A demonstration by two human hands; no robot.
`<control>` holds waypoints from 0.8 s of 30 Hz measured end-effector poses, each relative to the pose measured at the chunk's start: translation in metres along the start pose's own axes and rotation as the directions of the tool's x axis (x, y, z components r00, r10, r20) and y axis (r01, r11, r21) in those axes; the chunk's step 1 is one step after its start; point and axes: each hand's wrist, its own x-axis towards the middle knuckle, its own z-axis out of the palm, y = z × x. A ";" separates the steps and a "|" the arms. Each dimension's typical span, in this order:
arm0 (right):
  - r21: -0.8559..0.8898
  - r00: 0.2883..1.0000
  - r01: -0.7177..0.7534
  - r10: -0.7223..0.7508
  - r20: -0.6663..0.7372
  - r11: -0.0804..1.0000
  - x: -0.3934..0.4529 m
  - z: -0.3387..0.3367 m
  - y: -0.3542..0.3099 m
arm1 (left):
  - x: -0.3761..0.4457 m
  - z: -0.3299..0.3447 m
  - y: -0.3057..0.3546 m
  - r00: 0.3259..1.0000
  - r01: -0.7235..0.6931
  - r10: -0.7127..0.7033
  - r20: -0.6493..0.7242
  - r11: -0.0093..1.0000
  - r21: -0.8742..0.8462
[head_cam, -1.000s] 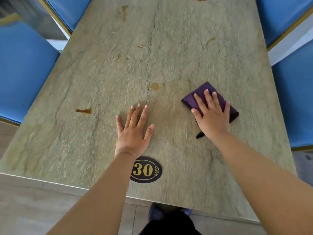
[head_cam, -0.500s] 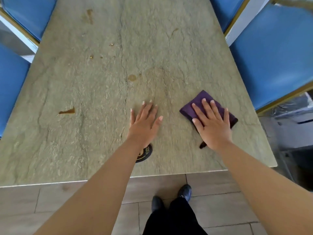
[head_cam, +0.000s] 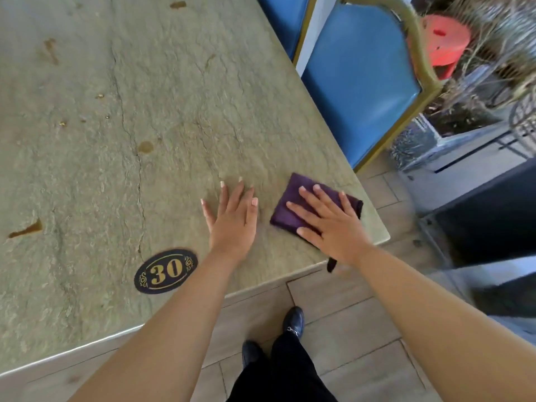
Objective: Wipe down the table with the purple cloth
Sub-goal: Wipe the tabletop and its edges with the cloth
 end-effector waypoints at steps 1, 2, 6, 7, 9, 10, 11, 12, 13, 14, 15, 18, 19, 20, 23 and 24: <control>0.030 0.990 -0.144 0.144 0.007 0.989 0.003 -0.004 0.013 | -0.001 0.006 0.002 1.000 -0.001 0.002 -0.011 0.996 0.087; 0.061 0.964 -0.266 0.265 0.023 0.962 0.005 -0.008 0.017 | -0.002 0.010 0.003 1.000 -0.005 0.010 -0.029 0.986 0.168; 0.099 0.925 -0.379 0.377 0.043 0.920 -0.016 -0.001 -0.031 | -0.005 0.016 0.006 0.998 -0.004 0.018 -0.054 0.967 0.256; 0.089 0.947 -0.321 0.320 0.029 0.943 -0.028 0.003 -0.045 | -0.006 0.016 0.008 0.998 0.001 0.014 -0.058 0.967 0.255; 0.064 0.985 -0.171 0.169 0.027 0.983 -0.046 0.006 -0.050 | -0.006 0.015 0.011 0.997 0.005 0.014 -0.073 0.966 0.260; 0.059 0.995 -0.097 0.095 0.036 0.994 -0.046 0.003 -0.041 | -0.005 0.014 0.011 0.997 0.008 0.013 -0.078 0.965 0.263; 0.053 0.998 -0.045 0.043 0.050 0.998 -0.043 0.000 -0.029 | -0.005 0.014 0.012 0.997 0.009 0.012 -0.076 0.964 0.265; 0.048 0.998 -0.023 0.020 0.063 0.999 -0.037 -0.003 -0.017 | -0.004 0.013 0.012 0.997 0.008 0.012 -0.075 0.964 0.265; 0.040 0.998 -0.028 0.025 0.061 0.999 -0.027 -0.004 -0.006 | -0.005 0.013 0.013 0.997 0.006 0.016 -0.080 0.964 0.266; 0.032 0.997 -0.060 0.058 0.050 0.998 -0.014 -0.007 0.003 | -0.005 0.012 0.014 0.996 0.006 0.020 -0.092 0.963 0.269; 0.030 0.993 -0.113 0.112 0.028 0.993 0.002 -0.009 0.012 | -0.005 0.011 0.016 0.994 0.010 0.020 -0.107 0.963 0.271; 0.097 0.942 -0.335 0.334 0.033 0.937 0.063 -0.017 0.021 | 0.005 0.006 0.018 0.989 0.042 -0.004 -0.146 0.965 0.259; 0.117 0.921 -0.389 0.385 0.055 0.914 0.081 -0.020 0.016 | 0.014 0.003 0.018 0.987 0.059 -0.020 -0.160 0.968 0.245; 0.118 0.918 -0.396 0.390 0.074 0.911 0.095 -0.024 0.006 | 0.026 -0.001 0.015 0.984 0.083 -0.044 -0.170 0.970 0.229; 0.061 0.998 -0.067 0.067 0.008 0.996 0.108 -0.017 -0.020 | 0.062 -0.016 0.001 0.970 0.156 -0.114 -0.216 0.969 0.190; 0.039 0.993 0.114 -0.113 -0.013 0.993 0.108 -0.015 -0.020 | 0.072 -0.021 -0.004 0.962 0.186 -0.141 -0.232 0.966 0.182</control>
